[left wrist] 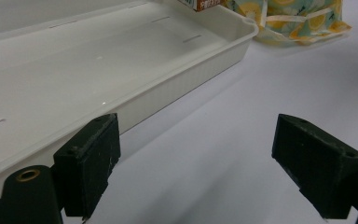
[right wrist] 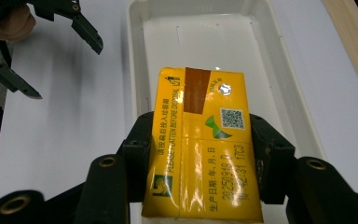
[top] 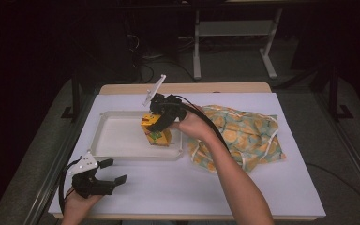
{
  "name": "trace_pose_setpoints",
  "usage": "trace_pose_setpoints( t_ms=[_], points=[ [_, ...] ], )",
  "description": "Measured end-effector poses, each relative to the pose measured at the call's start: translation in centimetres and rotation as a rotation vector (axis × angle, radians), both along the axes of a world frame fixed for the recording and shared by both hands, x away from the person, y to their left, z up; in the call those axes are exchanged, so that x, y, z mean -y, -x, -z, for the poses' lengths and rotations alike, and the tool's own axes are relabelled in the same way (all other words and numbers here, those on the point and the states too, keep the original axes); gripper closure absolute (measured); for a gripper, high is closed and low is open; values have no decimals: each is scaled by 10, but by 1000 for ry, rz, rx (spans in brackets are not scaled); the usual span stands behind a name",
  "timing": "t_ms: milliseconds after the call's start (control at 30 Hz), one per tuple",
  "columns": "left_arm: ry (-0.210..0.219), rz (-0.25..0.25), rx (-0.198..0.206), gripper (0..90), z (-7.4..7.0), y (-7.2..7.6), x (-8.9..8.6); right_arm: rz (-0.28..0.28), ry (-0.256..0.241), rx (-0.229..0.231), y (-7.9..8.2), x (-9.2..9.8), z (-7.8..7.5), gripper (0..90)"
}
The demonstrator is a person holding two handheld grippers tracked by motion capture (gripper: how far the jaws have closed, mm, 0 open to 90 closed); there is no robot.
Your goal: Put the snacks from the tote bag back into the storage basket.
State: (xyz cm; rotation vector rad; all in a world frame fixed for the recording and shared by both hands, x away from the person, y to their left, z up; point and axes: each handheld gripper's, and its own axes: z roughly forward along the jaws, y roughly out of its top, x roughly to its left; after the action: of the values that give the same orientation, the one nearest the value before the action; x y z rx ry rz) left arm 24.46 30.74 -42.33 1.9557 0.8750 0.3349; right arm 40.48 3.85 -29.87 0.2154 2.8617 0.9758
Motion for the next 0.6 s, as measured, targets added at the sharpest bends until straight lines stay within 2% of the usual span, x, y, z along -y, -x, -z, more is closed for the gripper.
trace_pose_setpoints(
  t_ms=[600],
  points=[
    [-6, 4, -2, 148, 0, -1, -1, -22, 9, -21, -5, -13, 17, 493]
  ],
)
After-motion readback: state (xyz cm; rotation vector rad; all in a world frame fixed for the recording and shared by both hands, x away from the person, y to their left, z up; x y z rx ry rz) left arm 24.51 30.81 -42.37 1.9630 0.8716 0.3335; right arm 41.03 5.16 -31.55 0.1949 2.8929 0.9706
